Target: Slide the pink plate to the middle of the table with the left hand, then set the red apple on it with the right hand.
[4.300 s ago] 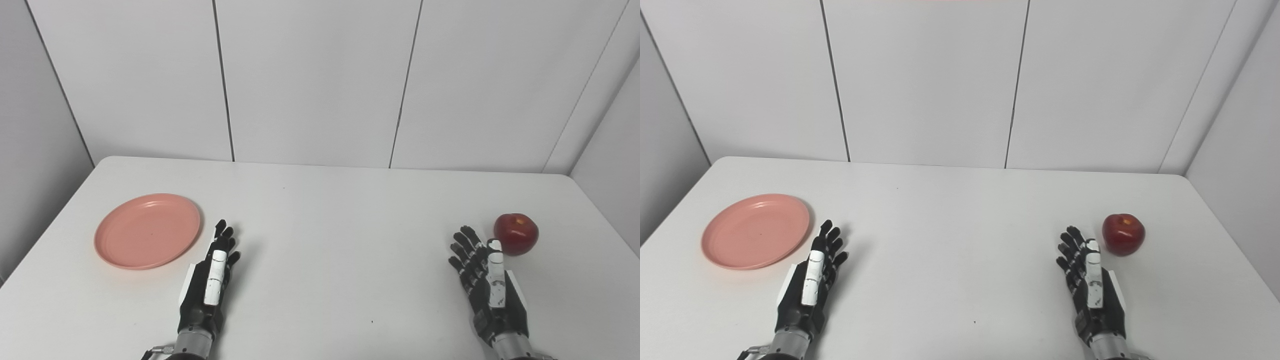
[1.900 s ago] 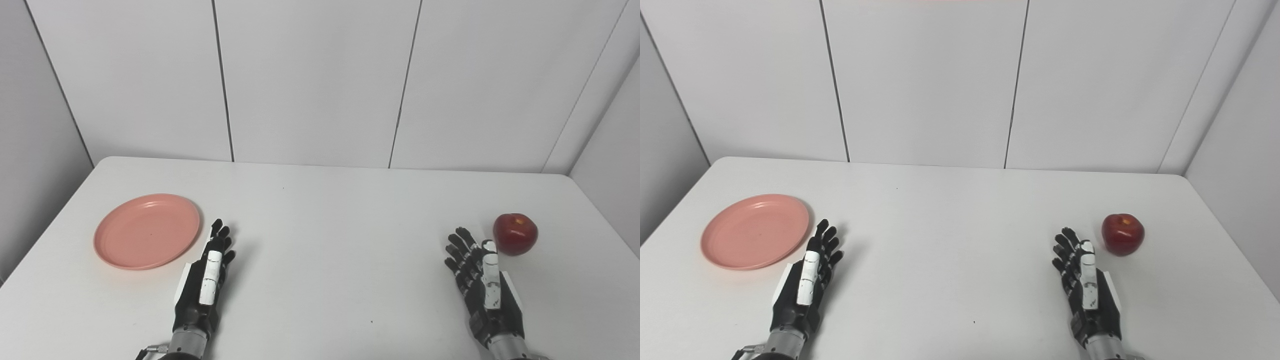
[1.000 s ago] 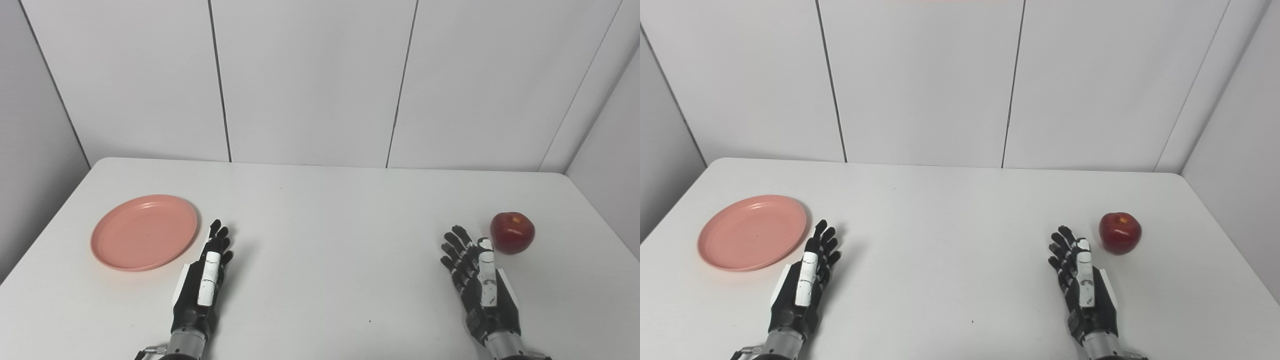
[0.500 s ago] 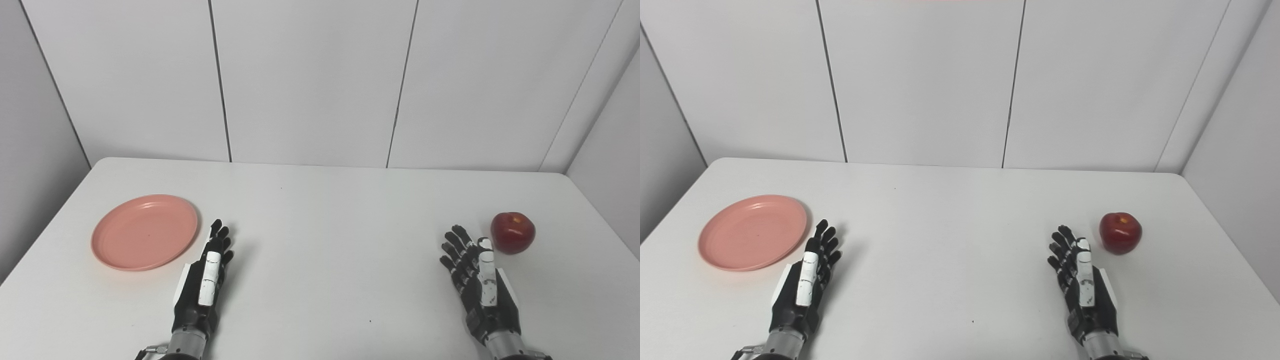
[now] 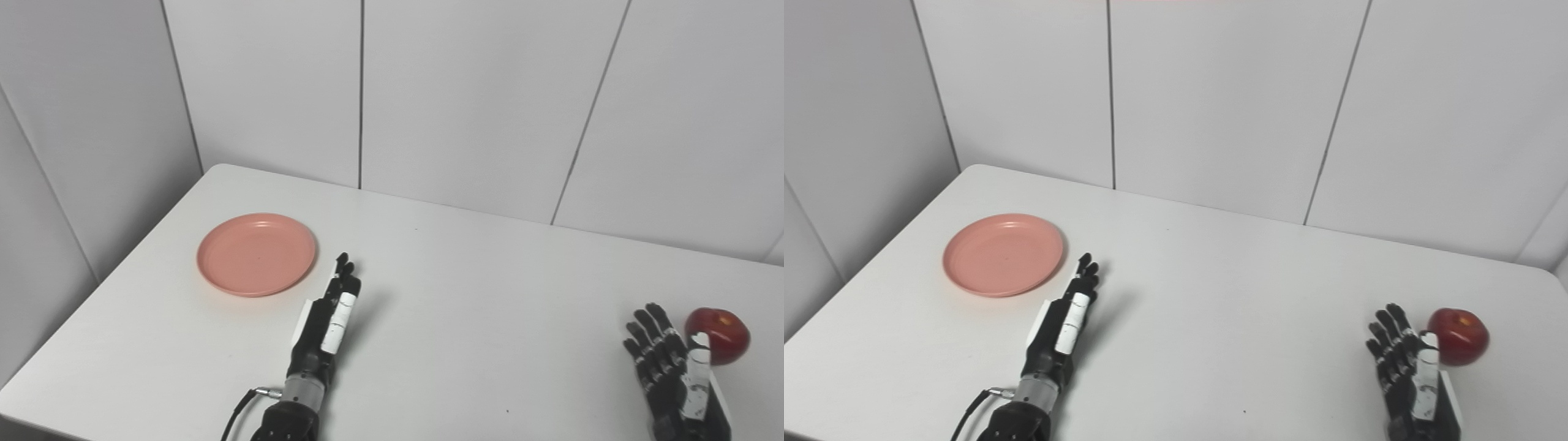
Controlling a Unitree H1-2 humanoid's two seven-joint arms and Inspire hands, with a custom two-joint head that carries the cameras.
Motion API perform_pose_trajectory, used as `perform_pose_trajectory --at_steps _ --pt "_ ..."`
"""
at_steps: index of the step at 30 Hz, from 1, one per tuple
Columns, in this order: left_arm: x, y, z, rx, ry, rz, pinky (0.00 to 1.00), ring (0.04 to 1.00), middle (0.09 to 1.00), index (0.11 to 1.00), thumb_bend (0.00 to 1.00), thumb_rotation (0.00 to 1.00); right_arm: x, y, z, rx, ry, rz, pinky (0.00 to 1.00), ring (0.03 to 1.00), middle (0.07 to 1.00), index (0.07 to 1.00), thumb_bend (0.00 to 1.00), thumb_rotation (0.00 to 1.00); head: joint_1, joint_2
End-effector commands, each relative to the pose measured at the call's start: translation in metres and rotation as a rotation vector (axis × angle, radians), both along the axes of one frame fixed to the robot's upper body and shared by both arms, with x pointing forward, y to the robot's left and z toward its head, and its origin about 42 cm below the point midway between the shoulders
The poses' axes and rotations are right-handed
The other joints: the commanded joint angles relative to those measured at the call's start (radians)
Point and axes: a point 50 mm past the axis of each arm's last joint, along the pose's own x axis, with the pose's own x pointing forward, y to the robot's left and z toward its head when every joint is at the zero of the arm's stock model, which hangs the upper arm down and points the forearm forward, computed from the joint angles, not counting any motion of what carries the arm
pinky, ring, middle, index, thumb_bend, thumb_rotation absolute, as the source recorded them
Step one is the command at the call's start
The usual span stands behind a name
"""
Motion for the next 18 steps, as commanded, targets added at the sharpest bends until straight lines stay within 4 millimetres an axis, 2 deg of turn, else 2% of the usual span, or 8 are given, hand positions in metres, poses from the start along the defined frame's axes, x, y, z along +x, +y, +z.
perform_pose_trajectory --at_steps 1,6,8,12,18 --pt "0.001 -0.013 -0.002 0.001 -0.013 -0.006 1.00 1.000 1.000 1.000 0.84 0.98 -0.005 -0.008 -0.013 0.005 0.031 -0.014 1.00 0.972 0.956 0.949 0.90 1.00 0.019 -0.010" --pt "0.004 -0.020 -0.005 0.017 -0.016 -0.004 1.00 1.000 1.000 1.000 0.83 1.00 -0.002 -0.015 -0.017 0.000 0.041 -0.022 1.00 0.979 0.963 0.953 0.90 1.00 0.056 -0.034" --pt "0.006 -0.024 -0.007 0.023 -0.017 -0.005 1.00 1.000 1.000 1.000 0.82 1.00 0.000 -0.017 -0.019 0.001 0.044 -0.024 1.00 0.978 0.963 0.954 0.89 1.00 0.095 -0.061" --pt "0.007 -0.029 -0.013 0.027 -0.016 -0.009 1.00 1.000 1.000 1.000 0.80 1.00 0.001 -0.021 -0.023 0.010 0.054 -0.030 1.00 0.995 0.979 0.965 0.90 1.00 0.124 -0.093" --pt "0.008 -0.034 -0.018 0.051 -0.021 -0.008 1.00 1.000 1.000 1.000 0.77 1.00 0.002 -0.024 -0.027 0.026 0.056 -0.018 1.00 1.000 0.997 0.996 0.92 1.00 0.143 -0.124"
